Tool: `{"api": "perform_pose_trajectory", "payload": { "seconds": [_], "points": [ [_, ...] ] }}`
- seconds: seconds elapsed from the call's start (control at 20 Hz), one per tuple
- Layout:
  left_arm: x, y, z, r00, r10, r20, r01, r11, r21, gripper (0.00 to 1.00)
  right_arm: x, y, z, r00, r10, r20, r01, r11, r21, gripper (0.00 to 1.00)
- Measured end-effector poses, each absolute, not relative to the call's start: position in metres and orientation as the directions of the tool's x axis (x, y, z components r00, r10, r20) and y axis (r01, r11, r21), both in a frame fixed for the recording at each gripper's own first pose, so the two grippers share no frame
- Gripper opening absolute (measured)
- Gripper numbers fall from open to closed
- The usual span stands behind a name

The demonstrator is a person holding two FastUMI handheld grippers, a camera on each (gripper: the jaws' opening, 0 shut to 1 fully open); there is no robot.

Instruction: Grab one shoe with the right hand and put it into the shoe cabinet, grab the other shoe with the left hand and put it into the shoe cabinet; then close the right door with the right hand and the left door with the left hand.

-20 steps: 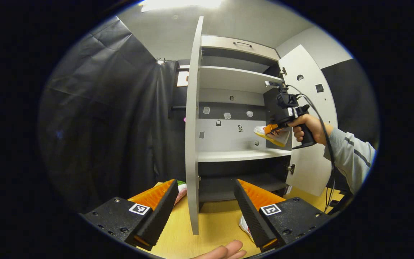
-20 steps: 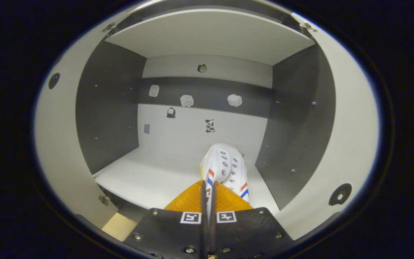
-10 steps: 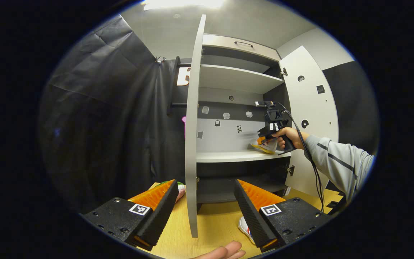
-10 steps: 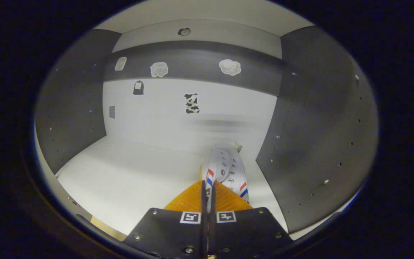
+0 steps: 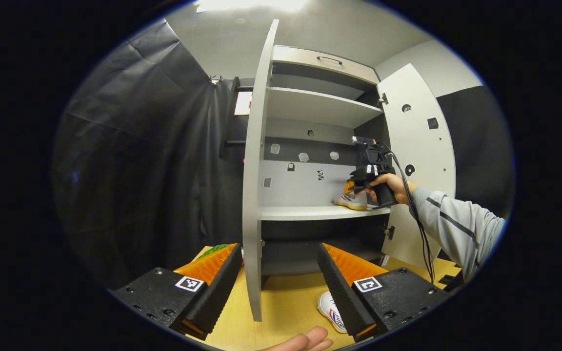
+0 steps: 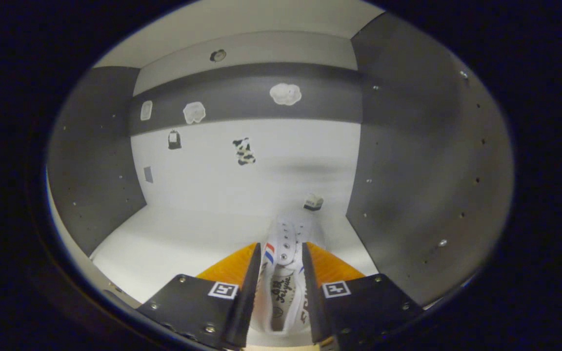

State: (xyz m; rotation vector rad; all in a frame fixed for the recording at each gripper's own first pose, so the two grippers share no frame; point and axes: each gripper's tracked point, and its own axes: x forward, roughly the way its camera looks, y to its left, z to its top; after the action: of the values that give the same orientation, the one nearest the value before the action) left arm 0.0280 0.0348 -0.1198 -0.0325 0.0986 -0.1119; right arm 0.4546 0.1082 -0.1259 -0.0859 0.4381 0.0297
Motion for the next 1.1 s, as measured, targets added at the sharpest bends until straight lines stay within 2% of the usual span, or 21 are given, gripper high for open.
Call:
{"api": "perform_pose_trajectory", "payload": {
  "seconds": [0.1,0.25,0.7,0.8,1.1],
  "points": [
    [0.026,0.033,-0.115,0.991,-0.103,-0.089,0.101,0.994,-0.028,0.96,0.439,0.107,-0.111,0.918,0.007,-0.397,-0.047,0.995,-0.092,0.65],
    [0.023,0.022,-0.105,0.992,-0.11,-0.069,0.109,0.994,-0.019,0.96,0.404,0.114,-0.092,0.933,0.032,-0.359,-0.077,0.991,-0.112,0.98],
    [0.011,-0.03,-0.119,0.974,-0.164,-0.156,0.155,0.986,-0.066,0.96,0.239,0.143,-0.021,0.967,0.181,-0.177,-0.193,0.98,-0.051,1.0],
    [0.012,-0.041,-0.128,0.968,-0.17,-0.183,0.157,0.984,-0.085,0.96,0.201,0.138,-0.014,0.973,0.169,-0.158,-0.18,0.982,-0.054,0.98],
    [0.024,-0.051,-0.167,0.952,-0.136,-0.275,0.107,0.987,-0.116,0.96,0.106,0.115,0.0,0.986,0.148,-0.077,-0.151,0.988,-0.034,1.0]
  ]
}}
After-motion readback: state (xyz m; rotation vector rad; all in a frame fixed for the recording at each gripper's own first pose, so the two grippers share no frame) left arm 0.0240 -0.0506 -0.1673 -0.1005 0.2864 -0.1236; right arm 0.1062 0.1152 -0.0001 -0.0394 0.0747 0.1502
